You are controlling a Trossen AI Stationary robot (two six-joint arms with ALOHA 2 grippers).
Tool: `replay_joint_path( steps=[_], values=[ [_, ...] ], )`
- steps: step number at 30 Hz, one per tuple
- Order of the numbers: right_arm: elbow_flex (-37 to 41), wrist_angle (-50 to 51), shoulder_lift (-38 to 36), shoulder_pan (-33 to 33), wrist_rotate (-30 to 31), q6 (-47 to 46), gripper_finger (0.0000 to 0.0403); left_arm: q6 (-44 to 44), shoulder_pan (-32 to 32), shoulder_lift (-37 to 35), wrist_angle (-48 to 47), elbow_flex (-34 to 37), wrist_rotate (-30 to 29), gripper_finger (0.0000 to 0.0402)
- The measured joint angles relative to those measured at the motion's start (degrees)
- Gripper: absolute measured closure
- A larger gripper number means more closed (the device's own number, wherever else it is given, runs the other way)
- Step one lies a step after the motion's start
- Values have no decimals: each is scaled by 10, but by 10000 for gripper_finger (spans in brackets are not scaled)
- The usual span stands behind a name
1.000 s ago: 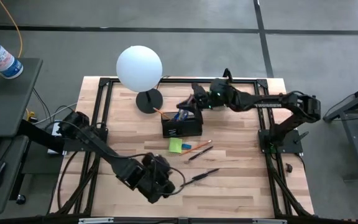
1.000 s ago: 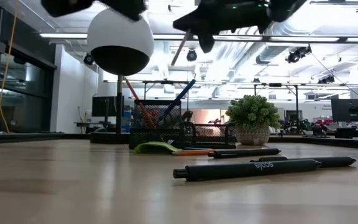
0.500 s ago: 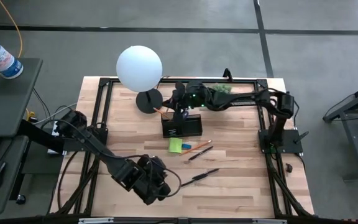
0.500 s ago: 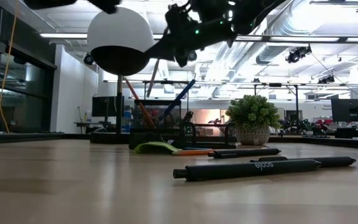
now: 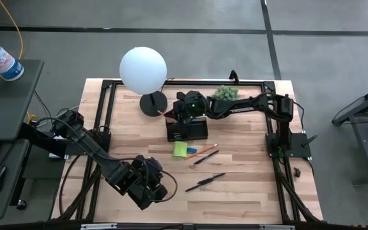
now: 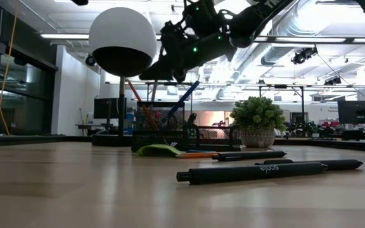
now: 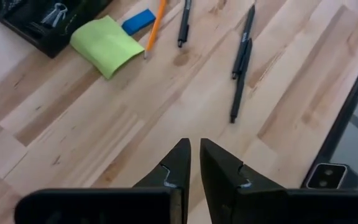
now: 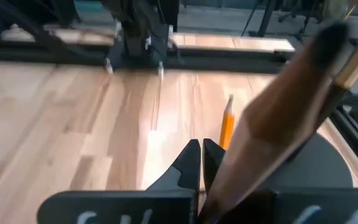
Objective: Pick and place office supplies into organizer
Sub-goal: Put the pink pencil into the top left side of the desk organizer
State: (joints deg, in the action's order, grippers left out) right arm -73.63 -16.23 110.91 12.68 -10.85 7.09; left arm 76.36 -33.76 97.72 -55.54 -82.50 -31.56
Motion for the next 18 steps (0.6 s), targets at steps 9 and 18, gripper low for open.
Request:
replay_joint_path(
  steps=[9,18],
  values=[
    [0,-26,39,-6,12,11,403,2,0,-6,-5,0,-4,376],
    [0,-29,51,-15,12,83,397,5,0,-6,-6,0,-4,376]
  ],
)
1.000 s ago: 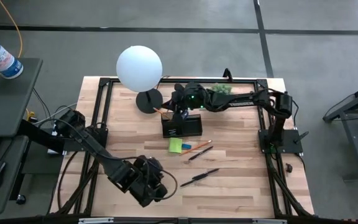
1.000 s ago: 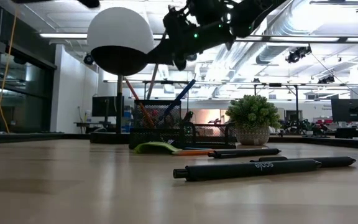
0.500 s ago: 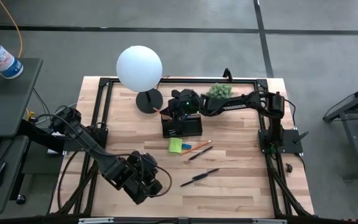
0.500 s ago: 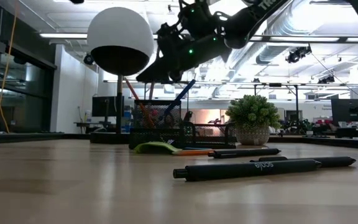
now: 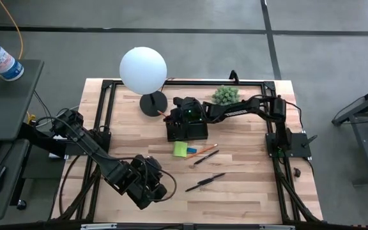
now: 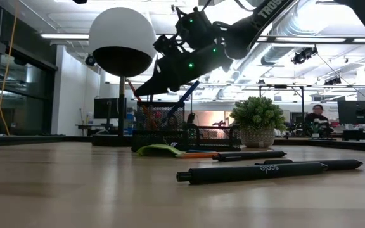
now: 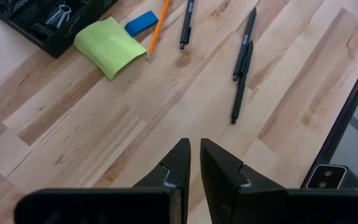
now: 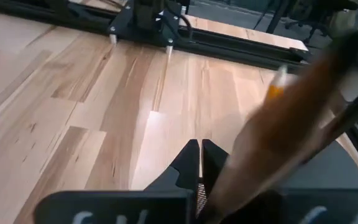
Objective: Pick and place office supplies into organizer
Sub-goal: Put the pink pencil into the top left side of the desk organizer, then put the orange pencil into the top left side of the desk organizer
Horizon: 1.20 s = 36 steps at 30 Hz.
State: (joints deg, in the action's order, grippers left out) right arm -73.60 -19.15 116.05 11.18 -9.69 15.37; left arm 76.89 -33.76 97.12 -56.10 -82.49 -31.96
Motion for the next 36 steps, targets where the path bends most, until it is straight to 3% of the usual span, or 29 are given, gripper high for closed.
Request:
replay_joint_path(
  steps=[15,29,36],
  values=[
    [0,18,-18,0,-2,-10,273,1,0,0,-6,0,0,376],
    [-2,87,-129,0,4,1,269,0,0,0,-14,0,-43,376],
    [-3,222,-233,-1,12,21,269,0,0,0,-11,0,-73,376]
  ],
)
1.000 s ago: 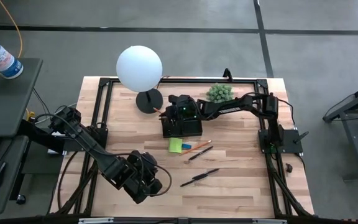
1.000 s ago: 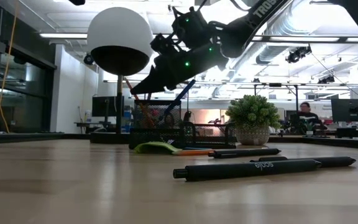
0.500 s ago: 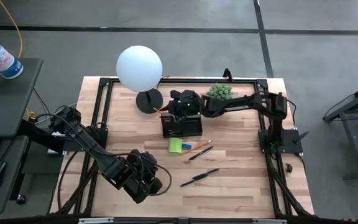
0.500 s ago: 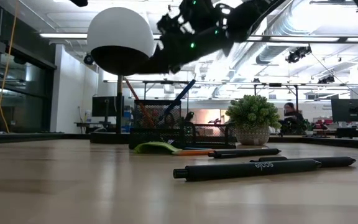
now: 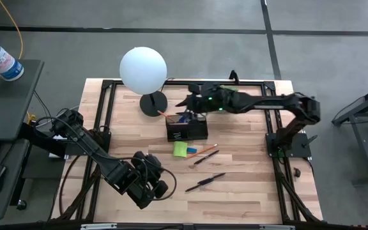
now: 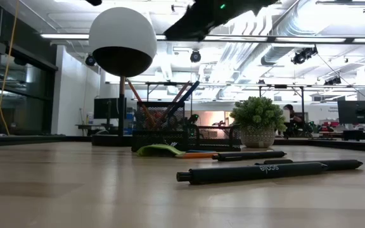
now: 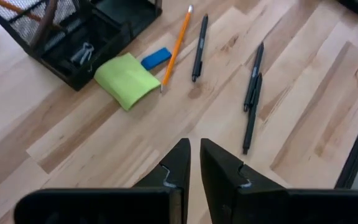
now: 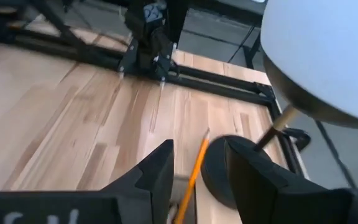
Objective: Pick and place office supplies into organizer
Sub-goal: Put the orange pencil into the top left side of the desk organizer
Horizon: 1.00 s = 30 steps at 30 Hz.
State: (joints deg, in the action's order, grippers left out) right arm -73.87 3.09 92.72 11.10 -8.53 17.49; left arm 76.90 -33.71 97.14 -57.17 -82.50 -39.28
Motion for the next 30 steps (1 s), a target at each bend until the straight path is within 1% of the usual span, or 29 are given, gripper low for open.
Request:
replay_joint_path(
  steps=[5,9,13,18,21,23,26,30],
  values=[
    [1,120,-82,-16,8,47,270,1,0,0,5,0,-24,376],
    [20,189,-149,-30,9,42,270,1,2,0,19,0,-38,376],
    [60,224,-214,-48,17,17,270,-6,15,2,48,0,-40,376],
    [160,227,-300,-72,30,-38,270,-61,40,6,110,0,-24,376],
    [236,220,-359,-88,53,-73,270,-93,54,6,143,0,-7,376],
    [287,212,-396,-96,65,-97,270,-100,63,6,151,0,2,376],
    [362,182,-450,-104,67,-140,270,-108,74,6,167,0,5,376],
    [442,153,-498,-113,66,-194,270,-122,88,6,184,0,17,376]
  ],
)
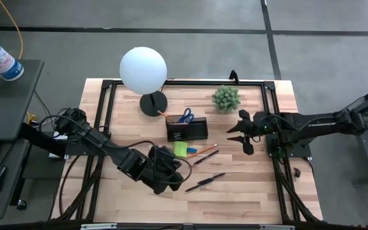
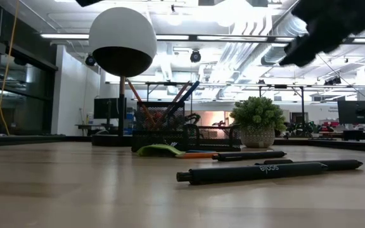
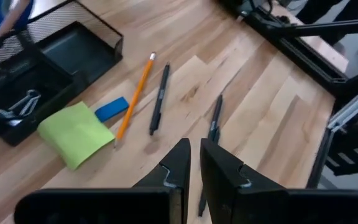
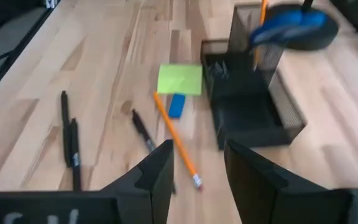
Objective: Pick and place office supplies into organizer
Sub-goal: Put the orange pencil into the top left side of the desk organizer
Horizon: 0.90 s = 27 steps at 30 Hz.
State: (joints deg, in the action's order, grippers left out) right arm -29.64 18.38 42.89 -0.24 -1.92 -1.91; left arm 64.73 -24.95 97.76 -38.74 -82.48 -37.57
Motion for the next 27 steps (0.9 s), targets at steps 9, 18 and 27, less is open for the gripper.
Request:
replay_joint_path(
  steps=[9,18,27],
  values=[
    [83,-68,-15,-15,-1,55,270,-106,33,0,28,0,24,376],
    [90,-92,66,-13,24,80,270,-194,61,0,25,0,37,376],
    [90,-135,172,-13,35,29,270,-295,63,0,21,0,57,376]
  ],
)
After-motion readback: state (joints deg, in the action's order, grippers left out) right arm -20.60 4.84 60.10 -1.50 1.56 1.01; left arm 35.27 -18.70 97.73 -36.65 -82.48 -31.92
